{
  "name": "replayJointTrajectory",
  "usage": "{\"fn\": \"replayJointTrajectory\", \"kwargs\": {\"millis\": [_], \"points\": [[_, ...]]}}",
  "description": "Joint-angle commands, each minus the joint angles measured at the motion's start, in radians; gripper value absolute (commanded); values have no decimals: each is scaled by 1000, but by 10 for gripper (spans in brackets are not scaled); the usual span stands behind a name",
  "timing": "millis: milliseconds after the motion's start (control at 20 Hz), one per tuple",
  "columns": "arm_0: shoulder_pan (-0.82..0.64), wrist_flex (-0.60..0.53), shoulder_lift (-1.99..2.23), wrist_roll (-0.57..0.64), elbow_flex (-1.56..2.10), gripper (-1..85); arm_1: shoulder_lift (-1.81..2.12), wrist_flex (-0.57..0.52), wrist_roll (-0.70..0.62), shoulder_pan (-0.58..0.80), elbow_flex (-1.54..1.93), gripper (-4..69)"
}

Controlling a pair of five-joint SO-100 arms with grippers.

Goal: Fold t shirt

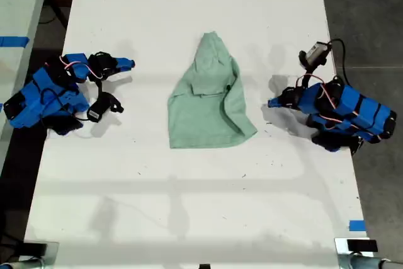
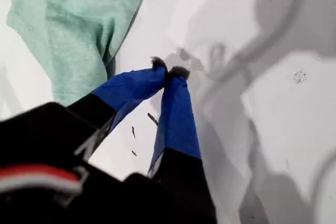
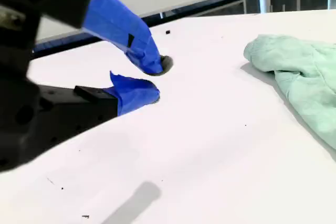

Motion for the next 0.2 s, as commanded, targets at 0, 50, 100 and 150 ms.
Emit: {"fn": "replayJointTrajectory", "kwargs": {"millis": [0, 50, 100, 150], "points": [[5, -12, 8, 0, 41, 36, 15, 3, -2, -9, 55, 22], [5, -12, 8, 0, 41, 36, 15, 3, 2, -9, 55, 22], [5, -12, 8, 0, 41, 36, 15, 3, 3, -11, 55, 22], [5, -12, 8, 0, 41, 36, 15, 3, 5, -14, 55, 22]]}}
